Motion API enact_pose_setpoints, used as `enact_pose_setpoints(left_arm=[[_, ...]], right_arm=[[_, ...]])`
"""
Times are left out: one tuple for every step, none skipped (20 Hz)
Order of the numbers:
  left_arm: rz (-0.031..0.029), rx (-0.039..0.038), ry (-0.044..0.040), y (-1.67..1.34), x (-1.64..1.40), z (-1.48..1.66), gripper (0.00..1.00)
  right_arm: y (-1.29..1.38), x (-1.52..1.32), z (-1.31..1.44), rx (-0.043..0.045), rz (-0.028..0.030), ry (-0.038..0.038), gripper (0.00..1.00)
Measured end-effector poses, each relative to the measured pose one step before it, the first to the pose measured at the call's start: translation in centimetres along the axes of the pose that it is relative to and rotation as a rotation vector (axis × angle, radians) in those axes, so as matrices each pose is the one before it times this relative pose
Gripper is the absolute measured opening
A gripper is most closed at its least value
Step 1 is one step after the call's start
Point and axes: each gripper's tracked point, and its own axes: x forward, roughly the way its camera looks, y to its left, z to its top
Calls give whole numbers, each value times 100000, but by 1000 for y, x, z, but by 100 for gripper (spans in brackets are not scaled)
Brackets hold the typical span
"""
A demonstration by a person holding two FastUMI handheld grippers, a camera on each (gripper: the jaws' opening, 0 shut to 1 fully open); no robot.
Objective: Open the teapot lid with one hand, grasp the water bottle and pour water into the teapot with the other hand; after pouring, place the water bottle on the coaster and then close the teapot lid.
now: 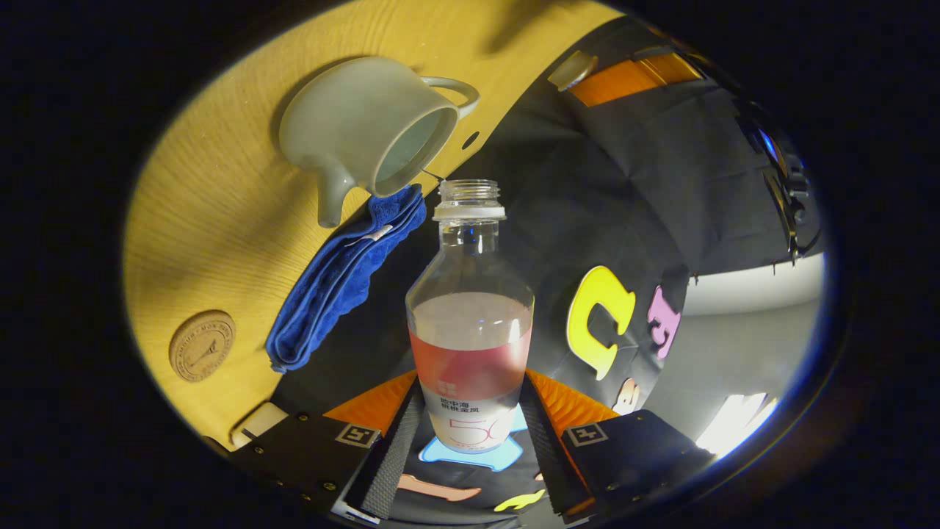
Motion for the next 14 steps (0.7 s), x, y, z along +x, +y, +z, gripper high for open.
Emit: enact_pose_setpoints(left_arm=[[80,-269,-495,81,-87,109,13],[26,-285,-354,-9,-25,86,13],[-4,-191,-194,29,-4,18,13],[-48,-149,-100,21,10,13,13],[-142,-87,-26,-61,-2,-41,13],[-217,-48,77,-100,56,12,13],[-223,91,31,-4,-104,6,13],[-48,140,-50,-17,-53,110,13],[-70,87,-51,-24,-26,28,12],[-89,59,-130,-32,-4,-3,13],[49,4,-158,-29,96,1,13],[-73,-46,-109,-52,-37,2,13],[-78,-62,-38,-27,-18,47,13],[-74,67,118,-19,66,-89,13]], right_arm=[[574,-85,6,5329,1591,1258,77],[849,-46,73,6642,2401,864,77],[802,-101,5,7494,2546,1001,77],[615,-202,219,7471,2222,616,77],[625,-212,70,7212,2240,879,77],[492,-196,121,8068,2626,880,77],[664,2,-219,10004,3008,1137,77],[613,-207,-186,11853,3321,1270,77],[694,-189,-312,13034,2631,1607,77],[108,53,-576,13629,2438,2106,78],[66,-67,-488,13515,2174,1548,77],[6,-128,-332,12250,1733,1224,78],[-136,19,-428,10689,1450,1152,78],[-63,-41,-370,9638,1580,1254,78]])
